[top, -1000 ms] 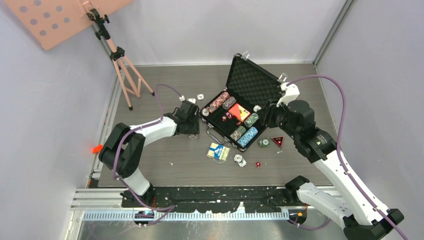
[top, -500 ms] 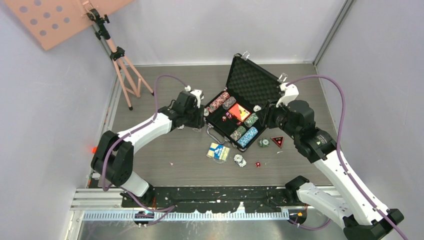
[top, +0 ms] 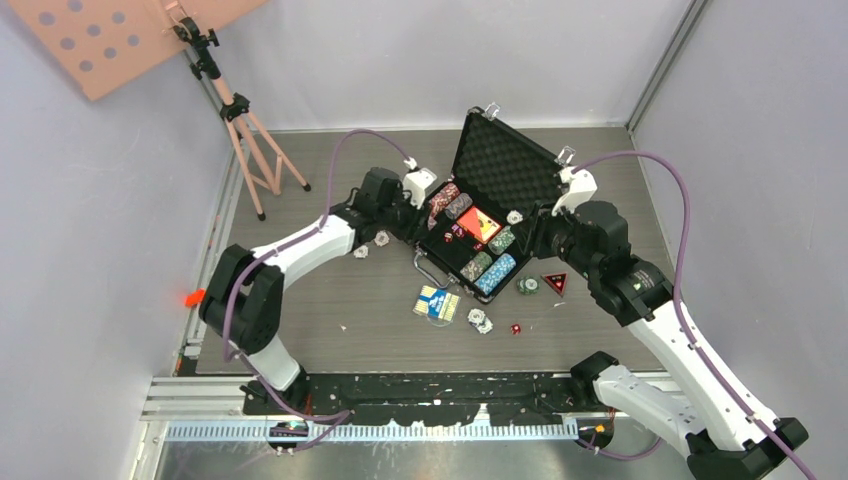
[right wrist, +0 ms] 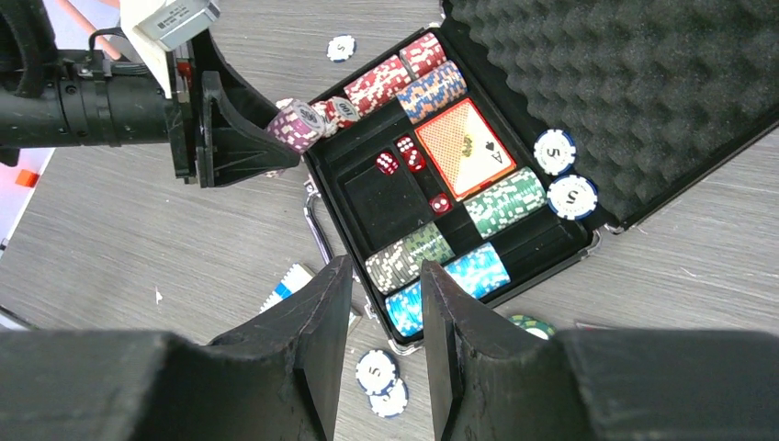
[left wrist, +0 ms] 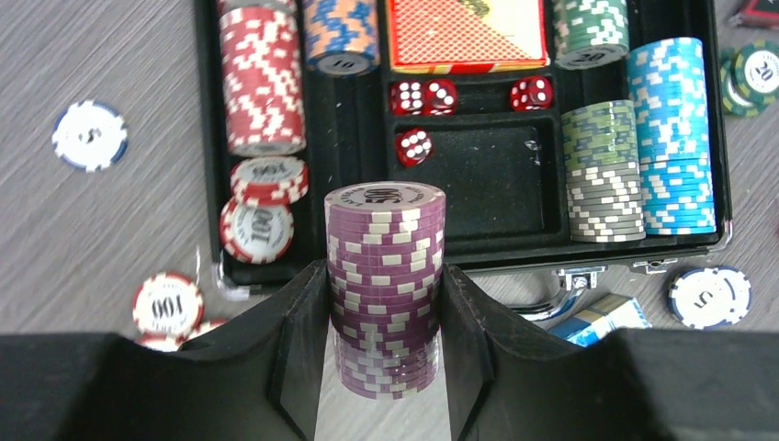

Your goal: Pack up texas hold em set

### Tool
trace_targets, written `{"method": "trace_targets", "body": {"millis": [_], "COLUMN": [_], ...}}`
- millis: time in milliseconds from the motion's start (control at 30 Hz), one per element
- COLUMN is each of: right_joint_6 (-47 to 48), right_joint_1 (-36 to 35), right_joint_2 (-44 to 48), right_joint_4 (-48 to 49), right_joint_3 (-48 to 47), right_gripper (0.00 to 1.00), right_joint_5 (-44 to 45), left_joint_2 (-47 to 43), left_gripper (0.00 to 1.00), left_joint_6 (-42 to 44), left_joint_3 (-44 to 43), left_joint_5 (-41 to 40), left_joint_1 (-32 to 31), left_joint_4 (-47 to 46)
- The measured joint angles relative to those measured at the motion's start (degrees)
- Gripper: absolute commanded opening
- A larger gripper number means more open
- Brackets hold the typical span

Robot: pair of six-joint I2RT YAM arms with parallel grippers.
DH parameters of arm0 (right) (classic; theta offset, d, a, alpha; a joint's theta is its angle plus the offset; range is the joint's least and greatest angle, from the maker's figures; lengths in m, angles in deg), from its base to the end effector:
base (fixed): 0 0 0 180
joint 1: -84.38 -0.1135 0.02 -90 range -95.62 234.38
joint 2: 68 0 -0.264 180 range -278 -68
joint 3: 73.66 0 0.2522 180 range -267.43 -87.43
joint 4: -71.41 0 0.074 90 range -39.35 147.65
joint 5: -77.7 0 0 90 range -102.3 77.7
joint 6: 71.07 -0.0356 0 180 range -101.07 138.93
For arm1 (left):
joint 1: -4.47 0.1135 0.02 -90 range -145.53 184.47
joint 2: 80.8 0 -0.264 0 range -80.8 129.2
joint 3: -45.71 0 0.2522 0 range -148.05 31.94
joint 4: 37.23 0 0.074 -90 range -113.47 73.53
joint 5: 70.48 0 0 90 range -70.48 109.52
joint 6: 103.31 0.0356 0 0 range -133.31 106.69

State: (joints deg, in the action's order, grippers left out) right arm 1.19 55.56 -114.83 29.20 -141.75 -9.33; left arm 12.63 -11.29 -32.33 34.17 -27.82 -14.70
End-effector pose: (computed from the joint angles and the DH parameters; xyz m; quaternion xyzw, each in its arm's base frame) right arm 0.1557 0.0836 0.3583 -0.0649 0.8212 0.2043 0.5289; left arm 0.3033 -0.2023 0.2435 0.3163 0.8350 -0.2243 0.3904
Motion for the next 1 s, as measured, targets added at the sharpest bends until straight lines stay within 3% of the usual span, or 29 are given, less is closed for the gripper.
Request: {"method": "trace_targets", "body": {"millis": [300,700,900,1000], "right_joint_6": [-0.4,-0.4,-0.4,-0.4], "right_joint_1": [0.0,0.0,0.0,0.0], "right_joint_2": [4.3,6.8,6.7,6.7], "right_joint_4": [-0.7,-0.8,-0.8,-0.8], "right_joint_3": [0.0,1.1,1.9,1.9], "right_gripper": [0.40,0.40,0.40,0.40], "right_joint_5": [3.1,5.9,6.3,6.6], "left_joint_2": [8.1,16.0,19.2,20.2], "left_gripper": [0.00,0.04,0.30,0.51], "left_joint_6": [6.2,7.5,7.5,7.5], "left_joint_3": [-4.1,-11.7,-14.2,-15.3], "left_joint_5": [4.9,1.7,0.9,0.1], "left_joint_1": [-0.2,-0.5,-0.7,-0.9], "left_joint_4": [-4.3,-4.8,-3.7,-2.8]}}
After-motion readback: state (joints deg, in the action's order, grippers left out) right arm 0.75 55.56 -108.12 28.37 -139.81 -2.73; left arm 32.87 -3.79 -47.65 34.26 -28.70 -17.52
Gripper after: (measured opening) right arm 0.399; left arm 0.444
